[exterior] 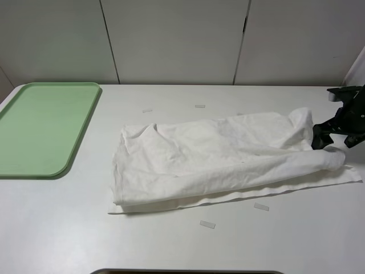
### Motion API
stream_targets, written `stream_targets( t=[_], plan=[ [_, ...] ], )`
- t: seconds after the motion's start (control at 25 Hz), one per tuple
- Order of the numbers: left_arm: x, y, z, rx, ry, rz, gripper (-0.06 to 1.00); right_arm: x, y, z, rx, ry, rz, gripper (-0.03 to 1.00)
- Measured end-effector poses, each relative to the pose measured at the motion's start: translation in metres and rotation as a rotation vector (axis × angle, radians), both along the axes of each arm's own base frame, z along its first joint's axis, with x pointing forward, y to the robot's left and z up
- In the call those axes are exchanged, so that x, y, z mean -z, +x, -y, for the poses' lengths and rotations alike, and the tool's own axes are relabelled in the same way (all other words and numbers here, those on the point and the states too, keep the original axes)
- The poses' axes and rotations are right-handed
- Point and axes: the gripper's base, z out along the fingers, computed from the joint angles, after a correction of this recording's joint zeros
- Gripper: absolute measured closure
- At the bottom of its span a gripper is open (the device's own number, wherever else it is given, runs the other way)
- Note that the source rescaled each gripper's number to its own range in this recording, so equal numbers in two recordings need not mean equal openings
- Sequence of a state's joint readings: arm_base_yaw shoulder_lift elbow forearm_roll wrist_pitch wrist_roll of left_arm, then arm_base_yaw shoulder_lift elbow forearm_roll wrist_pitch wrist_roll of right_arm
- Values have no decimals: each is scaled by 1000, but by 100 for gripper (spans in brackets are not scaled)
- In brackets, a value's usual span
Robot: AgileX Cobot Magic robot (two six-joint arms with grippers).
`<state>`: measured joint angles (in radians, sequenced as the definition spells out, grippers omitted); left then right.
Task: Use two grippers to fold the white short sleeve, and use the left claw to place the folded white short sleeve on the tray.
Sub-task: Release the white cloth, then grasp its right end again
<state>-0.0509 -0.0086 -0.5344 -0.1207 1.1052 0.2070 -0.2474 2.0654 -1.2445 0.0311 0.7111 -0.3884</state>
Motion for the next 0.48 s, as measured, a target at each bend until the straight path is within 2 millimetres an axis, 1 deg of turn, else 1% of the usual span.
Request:
stream_targets(
  t=[0.16,0.48],
  plan=[
    [0,0,0,0,0,0,-3,14,1,-1,0,20,-23,-3],
    [0,0,0,0,0,1,-3,22,4,-1,-38,56,-35,-3]
  ],
)
